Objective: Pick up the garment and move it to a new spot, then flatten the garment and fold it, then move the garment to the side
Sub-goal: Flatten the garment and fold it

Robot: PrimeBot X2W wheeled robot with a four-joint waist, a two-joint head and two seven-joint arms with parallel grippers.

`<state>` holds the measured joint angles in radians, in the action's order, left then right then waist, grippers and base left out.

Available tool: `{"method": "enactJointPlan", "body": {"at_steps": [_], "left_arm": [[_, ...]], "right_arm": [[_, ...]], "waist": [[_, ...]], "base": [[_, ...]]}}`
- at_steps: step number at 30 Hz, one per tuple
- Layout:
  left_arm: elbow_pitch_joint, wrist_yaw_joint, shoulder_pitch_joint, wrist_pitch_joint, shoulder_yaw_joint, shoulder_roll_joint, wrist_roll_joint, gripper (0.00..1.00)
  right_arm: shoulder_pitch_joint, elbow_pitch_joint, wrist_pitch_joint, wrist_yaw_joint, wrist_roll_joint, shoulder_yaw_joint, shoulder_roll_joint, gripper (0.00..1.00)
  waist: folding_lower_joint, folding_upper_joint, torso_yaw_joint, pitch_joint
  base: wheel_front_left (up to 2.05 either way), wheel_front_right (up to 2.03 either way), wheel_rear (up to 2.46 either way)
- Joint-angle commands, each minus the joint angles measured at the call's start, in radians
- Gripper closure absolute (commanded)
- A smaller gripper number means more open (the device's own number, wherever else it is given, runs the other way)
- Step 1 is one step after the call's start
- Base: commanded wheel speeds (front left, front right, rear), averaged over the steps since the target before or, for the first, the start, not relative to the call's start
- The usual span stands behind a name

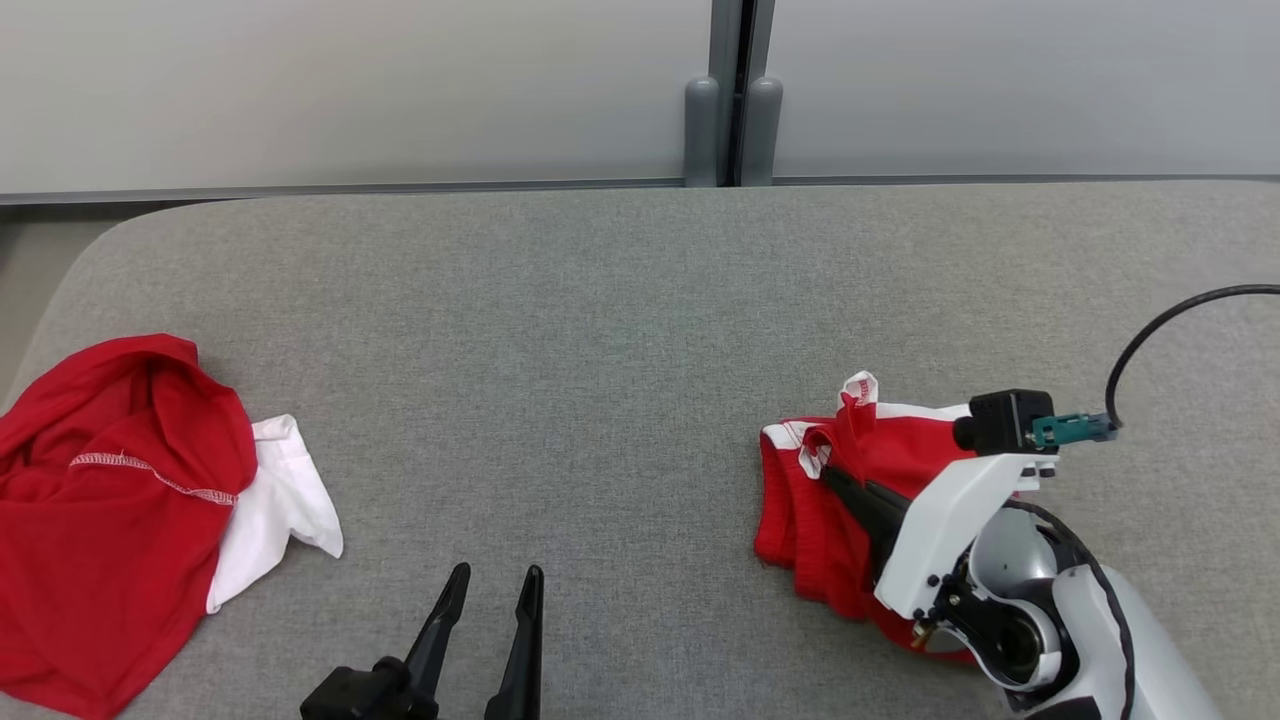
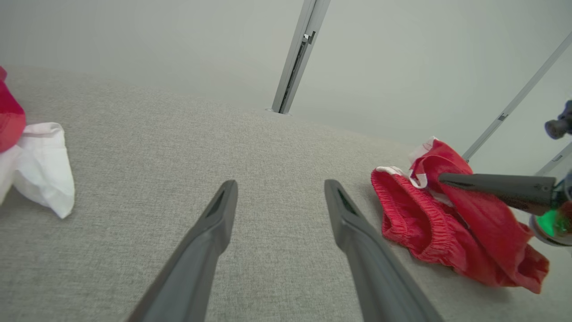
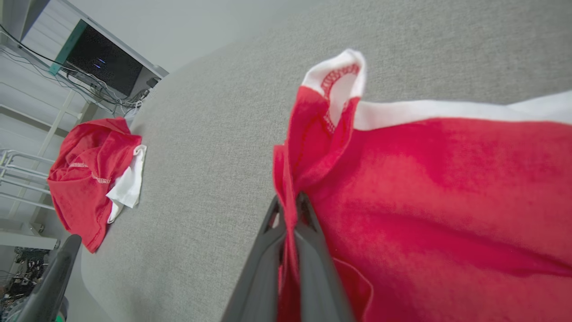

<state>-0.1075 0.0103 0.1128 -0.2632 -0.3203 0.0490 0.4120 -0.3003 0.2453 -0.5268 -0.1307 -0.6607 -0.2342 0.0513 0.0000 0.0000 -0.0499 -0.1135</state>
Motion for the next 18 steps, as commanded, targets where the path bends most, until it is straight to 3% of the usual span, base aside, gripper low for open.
{"method": "enactJointPlan", "body": {"at_steps": [1, 15, 16, 17, 18], "left_arm": [[-0.002, 0.003, -0.018, -0.002, 0.001, 0.003, -0.007, 0.0], [-0.028, 0.007, -0.034, -0.002, -0.046, 0.003, 0.01, 0.0], [-0.03, 0.006, -0.035, -0.002, -0.047, 0.003, 0.013, 0.0], [-0.031, 0.006, -0.035, -0.002, -0.048, 0.003, 0.015, 0.0], [-0.033, 0.007, -0.033, -0.002, -0.047, 0.003, 0.017, 0.0]], "right_arm": [[-0.015, 0.009, 0.017, 0.0, -0.005, -0.003, 0.002, 1.0], [-0.154, 0.244, 0.192, 0.0, -0.129, -0.167, 0.001, 1.0], [-0.16, 0.254, 0.205, 0.0, -0.137, -0.181, 0.002, 0.77], [-0.163, 0.263, 0.217, 0.0, -0.145, -0.195, 0.001, 0.21], [-0.166, 0.274, 0.232, 0.0, -0.151, -0.203, 0.001, 0.0]], "waist": [[0.0, 0.0, -0.001, 0.0], [0.0, 0.0, -0.022, 0.003], [0.0, 0.0, -0.024, 0.004], [0.0, 0.0, -0.025, 0.006], [0.0, 0.0, -0.025, 0.009]], "base": [[0.0, 0.0, 0.0], [0.0, 0.0, 0.0], [0.0, 0.0, 0.0], [0.0, 0.0, 0.0], [0.0, 0.0, 0.0]]}}
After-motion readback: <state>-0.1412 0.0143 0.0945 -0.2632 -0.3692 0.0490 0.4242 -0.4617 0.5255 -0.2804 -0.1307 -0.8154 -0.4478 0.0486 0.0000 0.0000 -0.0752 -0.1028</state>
